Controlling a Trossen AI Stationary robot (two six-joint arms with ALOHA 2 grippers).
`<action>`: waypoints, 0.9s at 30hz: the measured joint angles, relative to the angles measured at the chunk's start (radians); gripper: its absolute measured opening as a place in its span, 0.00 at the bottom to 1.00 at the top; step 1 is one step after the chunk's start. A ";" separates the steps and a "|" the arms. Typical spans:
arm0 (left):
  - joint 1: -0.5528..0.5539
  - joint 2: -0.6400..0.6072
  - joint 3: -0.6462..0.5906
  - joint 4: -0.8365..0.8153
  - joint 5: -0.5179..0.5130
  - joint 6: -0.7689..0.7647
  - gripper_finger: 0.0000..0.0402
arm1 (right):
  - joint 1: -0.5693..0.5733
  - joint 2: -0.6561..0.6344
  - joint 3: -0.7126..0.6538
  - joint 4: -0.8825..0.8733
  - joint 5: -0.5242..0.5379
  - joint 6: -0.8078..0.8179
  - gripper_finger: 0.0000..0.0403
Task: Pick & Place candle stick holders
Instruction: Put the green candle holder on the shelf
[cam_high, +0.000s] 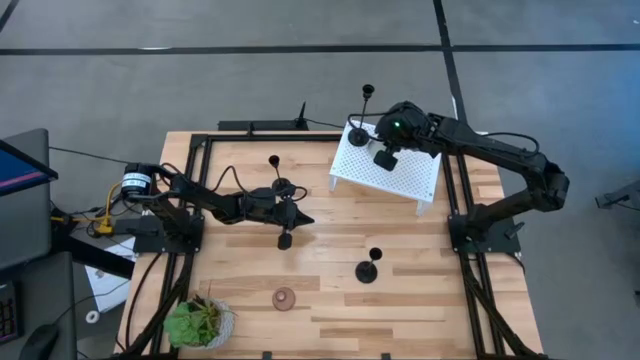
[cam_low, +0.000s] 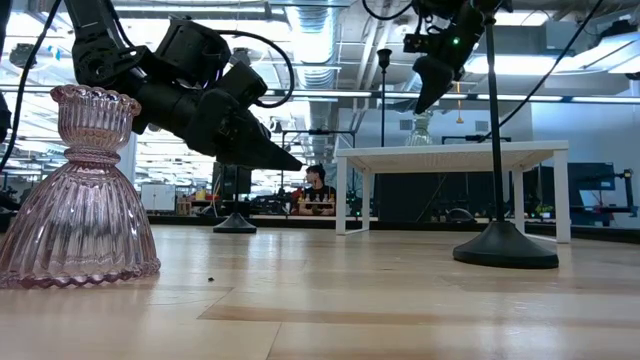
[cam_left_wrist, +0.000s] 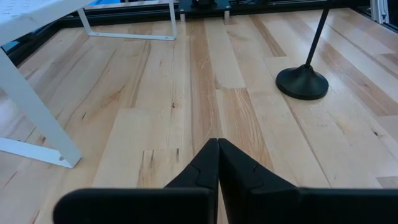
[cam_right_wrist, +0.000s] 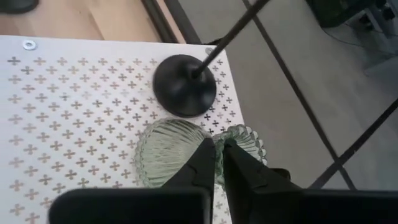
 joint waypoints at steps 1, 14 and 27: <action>0.000 0.000 0.000 0.000 0.000 0.000 0.02 | 0.005 0.000 0.000 -0.002 0.000 0.002 0.04; 0.000 0.000 0.000 0.000 0.000 0.000 0.02 | 0.048 0.000 0.000 -0.004 -0.005 0.013 0.04; 0.000 0.000 0.000 -0.001 0.000 0.000 0.01 | 0.048 0.000 0.000 -0.003 -0.083 0.010 0.18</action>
